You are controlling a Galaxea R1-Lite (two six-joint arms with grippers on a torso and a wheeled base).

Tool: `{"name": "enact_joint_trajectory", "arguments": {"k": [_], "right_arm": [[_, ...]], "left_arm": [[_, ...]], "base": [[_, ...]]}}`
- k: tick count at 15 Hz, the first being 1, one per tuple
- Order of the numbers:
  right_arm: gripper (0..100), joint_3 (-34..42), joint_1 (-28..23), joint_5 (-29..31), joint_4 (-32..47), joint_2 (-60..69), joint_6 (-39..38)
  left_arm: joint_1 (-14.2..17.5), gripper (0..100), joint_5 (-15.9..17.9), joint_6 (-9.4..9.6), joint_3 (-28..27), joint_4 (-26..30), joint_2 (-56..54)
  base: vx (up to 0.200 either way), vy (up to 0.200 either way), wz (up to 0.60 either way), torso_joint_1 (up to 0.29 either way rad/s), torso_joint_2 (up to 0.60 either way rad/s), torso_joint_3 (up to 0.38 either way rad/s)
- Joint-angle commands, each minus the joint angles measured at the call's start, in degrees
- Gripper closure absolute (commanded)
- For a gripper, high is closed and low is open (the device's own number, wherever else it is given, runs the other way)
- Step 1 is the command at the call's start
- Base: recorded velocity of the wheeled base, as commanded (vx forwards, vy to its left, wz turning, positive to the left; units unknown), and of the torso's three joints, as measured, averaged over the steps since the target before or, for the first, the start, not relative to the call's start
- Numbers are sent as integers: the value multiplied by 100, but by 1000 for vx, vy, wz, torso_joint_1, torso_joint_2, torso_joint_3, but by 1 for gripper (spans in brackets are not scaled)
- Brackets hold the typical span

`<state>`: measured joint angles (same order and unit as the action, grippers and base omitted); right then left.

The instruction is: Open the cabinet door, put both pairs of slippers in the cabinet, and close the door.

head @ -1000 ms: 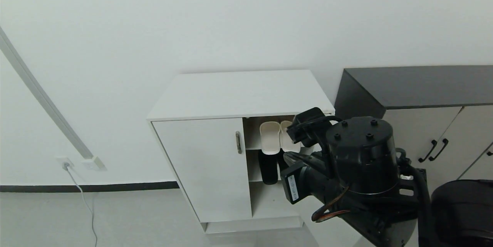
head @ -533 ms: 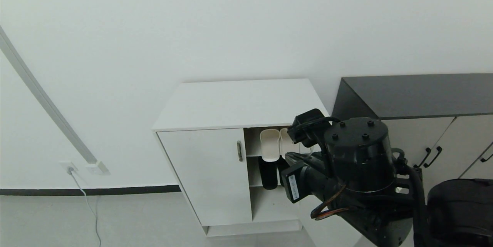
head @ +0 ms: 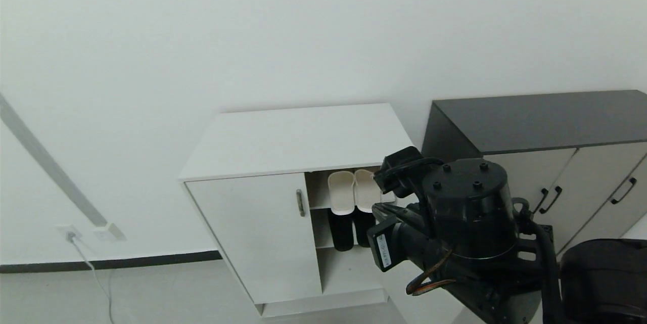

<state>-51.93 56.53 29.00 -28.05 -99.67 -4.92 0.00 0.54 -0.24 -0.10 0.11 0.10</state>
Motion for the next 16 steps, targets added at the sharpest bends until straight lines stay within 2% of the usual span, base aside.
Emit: {"name": "enact_joint_trajectory", "arguments": {"k": [1,2,12,16], "right_arm": [[100,-1,-10,0,1,0,0],[100,-10,-19,0,-7,0,0],[100,-1,-98,0,-7,9,0],[100,-1,-133,0,-7,0,0]], "left_arm": [[9,100,-1,7,1,-2,-1],[9,100,-1,-2,1,-2,-1],[9,100,8,7,1,-2,-1],[9,100,8,7,1,-2,-1]], "base": [[0,0,-600,17,2,-7],[0,0,-600,7,2,-2],[0,0,0,0,0,0],[-200,0,0,5,4,2]]}}
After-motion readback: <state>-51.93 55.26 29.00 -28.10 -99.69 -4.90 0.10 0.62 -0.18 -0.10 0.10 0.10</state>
